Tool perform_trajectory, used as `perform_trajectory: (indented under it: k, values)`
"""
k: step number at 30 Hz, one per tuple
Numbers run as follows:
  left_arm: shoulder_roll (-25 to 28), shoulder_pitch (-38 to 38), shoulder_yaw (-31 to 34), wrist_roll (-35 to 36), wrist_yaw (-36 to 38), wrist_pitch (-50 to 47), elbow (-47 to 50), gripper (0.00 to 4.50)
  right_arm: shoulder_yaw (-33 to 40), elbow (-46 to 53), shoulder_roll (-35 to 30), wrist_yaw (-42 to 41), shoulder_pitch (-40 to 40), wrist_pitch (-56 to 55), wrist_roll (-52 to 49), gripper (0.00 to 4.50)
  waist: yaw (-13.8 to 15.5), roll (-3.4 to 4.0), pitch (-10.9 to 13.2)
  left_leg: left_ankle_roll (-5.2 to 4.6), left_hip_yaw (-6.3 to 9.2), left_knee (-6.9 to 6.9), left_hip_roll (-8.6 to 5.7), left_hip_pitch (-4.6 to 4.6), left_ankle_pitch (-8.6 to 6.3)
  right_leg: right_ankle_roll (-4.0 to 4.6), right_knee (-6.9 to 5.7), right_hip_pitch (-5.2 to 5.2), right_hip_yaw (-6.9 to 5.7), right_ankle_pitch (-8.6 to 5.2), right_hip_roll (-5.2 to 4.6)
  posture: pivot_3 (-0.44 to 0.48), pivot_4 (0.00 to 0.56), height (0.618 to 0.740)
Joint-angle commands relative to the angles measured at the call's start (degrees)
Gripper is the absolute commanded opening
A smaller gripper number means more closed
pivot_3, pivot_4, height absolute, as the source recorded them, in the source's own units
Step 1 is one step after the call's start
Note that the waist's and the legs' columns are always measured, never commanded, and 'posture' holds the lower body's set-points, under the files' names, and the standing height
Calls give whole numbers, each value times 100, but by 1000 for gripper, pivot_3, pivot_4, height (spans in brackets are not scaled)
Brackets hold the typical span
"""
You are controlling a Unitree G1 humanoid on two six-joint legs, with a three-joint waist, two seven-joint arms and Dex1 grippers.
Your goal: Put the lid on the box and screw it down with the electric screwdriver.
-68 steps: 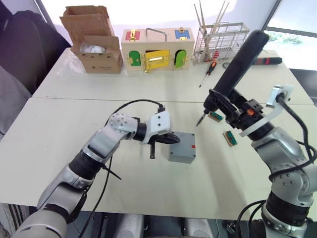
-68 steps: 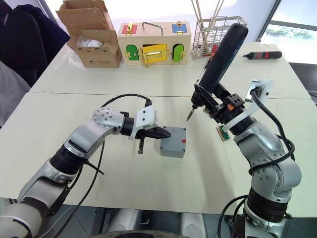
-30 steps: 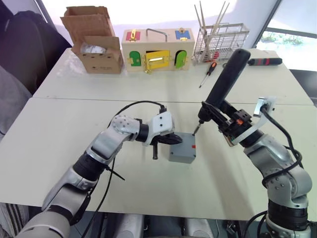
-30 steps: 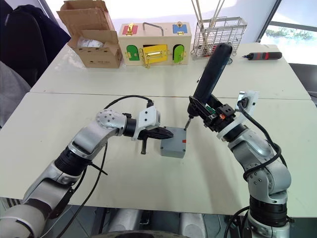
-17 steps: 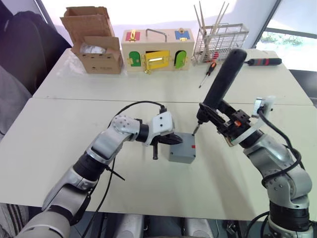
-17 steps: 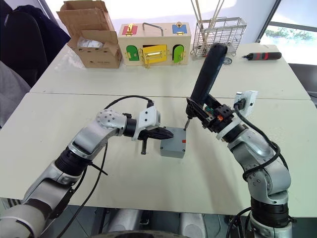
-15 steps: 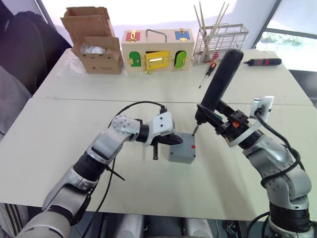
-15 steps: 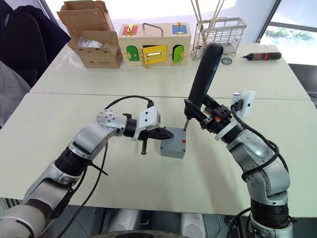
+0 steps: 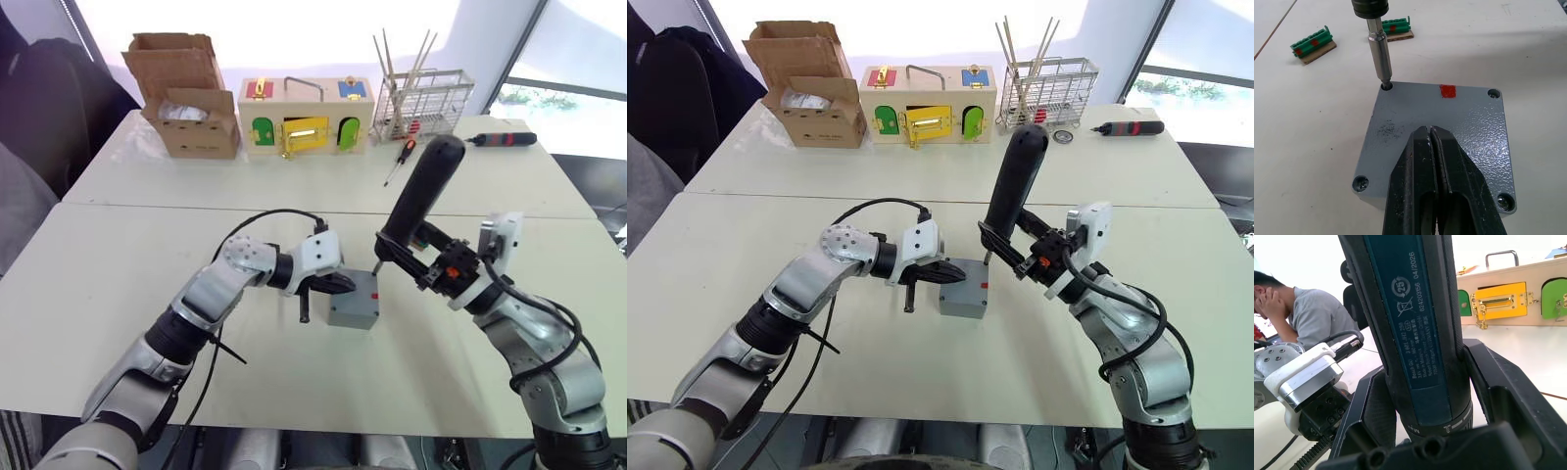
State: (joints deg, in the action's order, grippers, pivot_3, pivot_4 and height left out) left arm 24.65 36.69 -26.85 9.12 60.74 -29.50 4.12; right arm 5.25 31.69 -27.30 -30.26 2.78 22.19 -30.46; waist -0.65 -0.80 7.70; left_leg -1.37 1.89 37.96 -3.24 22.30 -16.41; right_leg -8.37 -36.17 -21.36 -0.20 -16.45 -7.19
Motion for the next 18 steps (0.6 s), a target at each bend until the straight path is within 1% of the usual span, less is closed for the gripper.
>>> perform_trajectory:
  k: [1,9,18]
  values:
    - [17,-115,-198,-128,30,-120,-22,0,-535,-333,25,-173,-192,315,102,1910,1,8,-18,3,0,0,1,0,-1,0,0,0,0,0,1,0,150,735]
    - [-10,-121,-161,-147,10,-139,-35,0,-632,-480,23,-83,-15,463,188,1910,7,11,-29,11,1,0,3,-2,-6,1,3,1,2,0,1,0,150,735]
    - [-7,-155,-146,-166,-31,-161,-19,0,-637,-558,-81,-153,-85,420,266,1910,17,8,-31,13,3,0,3,-2,-8,2,10,4,3,-1,1,0,150,735]
